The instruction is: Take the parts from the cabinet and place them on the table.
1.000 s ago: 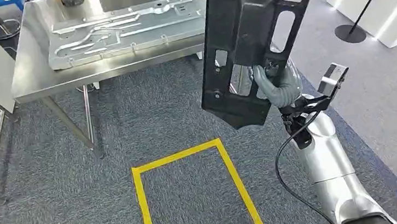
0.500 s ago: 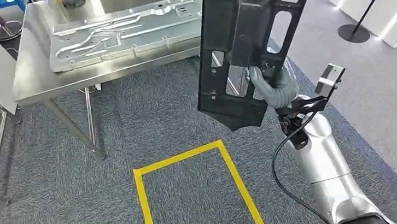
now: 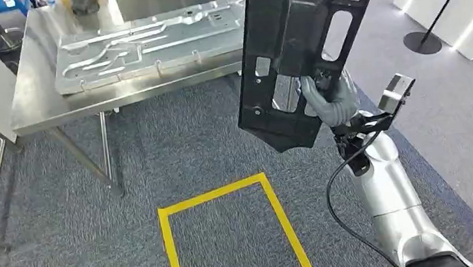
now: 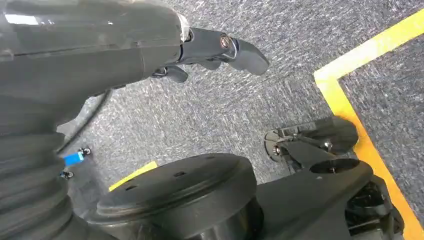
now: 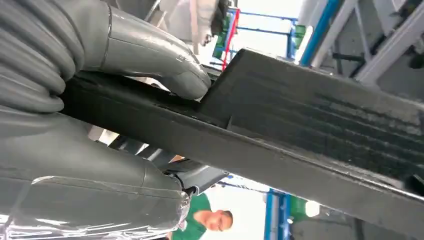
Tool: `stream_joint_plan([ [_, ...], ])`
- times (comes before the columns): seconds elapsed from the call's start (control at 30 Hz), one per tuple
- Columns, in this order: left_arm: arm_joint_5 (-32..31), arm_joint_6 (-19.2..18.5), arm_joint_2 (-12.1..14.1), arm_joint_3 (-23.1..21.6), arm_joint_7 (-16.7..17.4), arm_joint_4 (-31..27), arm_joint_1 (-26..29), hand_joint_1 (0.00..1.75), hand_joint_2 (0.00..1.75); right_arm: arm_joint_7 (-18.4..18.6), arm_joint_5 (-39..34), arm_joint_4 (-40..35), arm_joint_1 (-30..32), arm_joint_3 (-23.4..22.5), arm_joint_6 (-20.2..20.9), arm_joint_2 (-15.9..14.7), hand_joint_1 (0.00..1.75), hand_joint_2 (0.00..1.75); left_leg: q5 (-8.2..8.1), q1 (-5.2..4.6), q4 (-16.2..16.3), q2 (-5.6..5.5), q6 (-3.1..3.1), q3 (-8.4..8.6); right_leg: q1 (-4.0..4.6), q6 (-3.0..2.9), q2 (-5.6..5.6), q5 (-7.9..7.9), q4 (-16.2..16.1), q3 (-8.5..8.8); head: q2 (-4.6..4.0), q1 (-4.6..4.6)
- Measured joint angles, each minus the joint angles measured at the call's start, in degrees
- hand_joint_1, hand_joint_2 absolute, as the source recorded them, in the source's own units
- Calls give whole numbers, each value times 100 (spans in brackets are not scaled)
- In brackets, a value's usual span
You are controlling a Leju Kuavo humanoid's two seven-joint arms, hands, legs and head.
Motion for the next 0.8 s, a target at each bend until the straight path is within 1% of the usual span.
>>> stream_joint_plan([
  [0.03, 0, 0, 0, 0, 0, 0, 4, 0, 175, 4, 2, 0, -5, 0, 0, 0, 175, 175, -7, 13, -32, -11, 36, 32, 8, 30, -7, 8, -9, 15, 0, 0],
  [0.07, 0, 0, -4, 0, -4, 0, 3, 0, 175, 2, 0, 0, -13, 0, 0, 0, 175, 175, 19, 47, -98, -14, 69, 114, -4, 47, -16, -42, 43, -21, 0, 0],
  [0.1, 0, -2, -7, 0, -4, 0, 6, 0, 175, 0, 0, 0, -32, 7, 0, 26, 175, 175, 12, 41, -137, -15, 80, 170, -19, 74, -11, -104, 209, -79, 0, 2],
  [0.13, 0, -2, -7, 0, -4, 0, 7, 0, 175, -4, 0, 2, -65, 7, 4, 59, 175, 175, -4, 40, -139, -4, 106, 193, -9, 87, -10, -256, 564, -281, 0, 2],
  [0.17, 0, -2, -7, 0, -4, 0, 7, 0, 175, -7, 0, 4, -72, 7, 9, 77, 175, 175, -24, 37, -137, -1, 123, 212, -13, 102, -10, -428, 1020, -562, 0, 2],
  [0.2, 0, -2, -7, 0, -2, 0, 12, 0, 175, -7, 0, 20, -63, 7, 9, 83, 175, 175, -50, 37, -137, 1, 131, 230, -16, 121, -10, -560, 1426, -829, 0, 2],
  [0.23, 0, -2, -7, 0, -2, 0, 22, 0, 175, -4, 0, 48, -52, 7, 7, 83, 175, 175, -79, 37, -133, -1, 131, 253, -22, 116, -12, -609, 1721, -1062, 0, 2],
  [0.27, 0, -2, -7, 0, -2, 0, 35, 0, 175, -2, 0, 68, -44, 7, 7, 83, 175, 175, -109, 39, -130, -7, 125, 289, -42, 137, -12, -498, 1720, -1151, 0, 2],
  [0.3, 0, -4, -7, 0, -4, 0, 41, 0, 175, 2, 2, 83, -44, 7, 7, 83, 175, 175, -147, 42, -124, -17, 115, 336, -69, 172, -14, -239, 1437, -1096, 0, 2],
  [0.37, 0, -7, -9, 0, -4, 0, 52, 0, 175, 0, 2, 83, -51, 7, 7, 83, 175, 175, -254, 48, -109, -25, 71, 458, -116, 220, -16, 464, 408, -701, 0, 2],
  [0.4, 0, -7, -7, 0, -2, 0, 58, 0, 175, -2, 2, 90, -49, 7, 9, 83, 175, 175, -311, 46, -105, -22, 30, 463, -125, 215, -9, 556, 104, -586, 0, 2],
  [0.43, 2, -6, -7, 0, -2, 0, 48, 0, 175, -2, 2, 103, -62, 11, 9, 90, 175, 175, -336, 36, -69, -29, -7, 481, -76, 147, -21, 326, -6, -609, 0, 4],
  [0.47, 2, -4, -7, 0, -2, 0, 47, 0, 175, 2, 4, 103, -58, 13, 7, 90, 175, 175, -358, 39, -89, -25, -47, 451, -44, 57, -23, 435, 46, -601, 0, 2],
  [0.5, 2, -4, -9, 0, 0, 0, 60, 0, 175, -4, 2, 103, -54, 13, 7, 90, 175, 175, -378, 42, -60, -20, -78, 512, -49, 18, -9, 430, 36, -600, 0, 2],
  [0.53, 2, -4, -9, 0, -2, 0, 57, 0, 175, 0, 4, 103, -62, 13, 13, 90, 175, 175, -383, 44, -54, -18, -94, 534, -37, -33, -3, 392, 37, -575, 0, 2],
  [0.57, 2, -4, -9, 0, -4, 0, 48, 0, 175, 0, 2, 100, -67, 13, 24, 79, 175, 175, -417, 55, -15, -18, -133, 544, -59, -67, 6, 387, 29, -501, 0, 0],
  [0.6, 2, -4, -9, 0, -4, 0, 46, 0, 175, -7, 2, 92, -78, 13, 35, 46, 175, 175, -416, 67, 198, -7, -159, 456, -57, -113, 0, 349, 1, -430, 0, 4],
  [0.63, 2, -2, -9, 0, -9, 0, 41, 0, 175, -7, 2, 92, -98, 13, 55, 33, 175, 175, -492, 74, 541, -6, -173, 291, -56, -140, -1, 313, -3, -373, 0, 0],
  [0.67, 6, -4, -9, 2, -17, 0, 43, 0, 175, -7, 2, 94, -112, 13, 61, 24, 175, 175, -648, 84, 1008, -7, -189, 16, -49, -159, -1, 269, -2, -326, 0, 0],
  [0.73, 22, -22, 4, 7, -37, -2, -13, 0, 175, -7, 2, 96, -108, 13, 61, 24, 175, 175, -972, 86, 1697, -9, -224, -448, -31, -168, 0, 180, 0, -230, 0, 2],
  [0.77, 22, -22, 4, 7, -37, -2, -43, 0, 175, -4, 4, 96, -105, 13, 61, 24, 175, 175, -977, 83, 1791, -9, -219, -559, -22, -170, 0, 135, 1, -170, 0, 0],
  [0.8, 20, -22, 4, 7, -35, -2, -51, 0, 175, -4, 4, 96, -105, 15, 61, 24, 175, 175, -827, 83, 1648, -8, -191, -550, -13, -171, 2, 91, 1, -104, 0, 0],
])
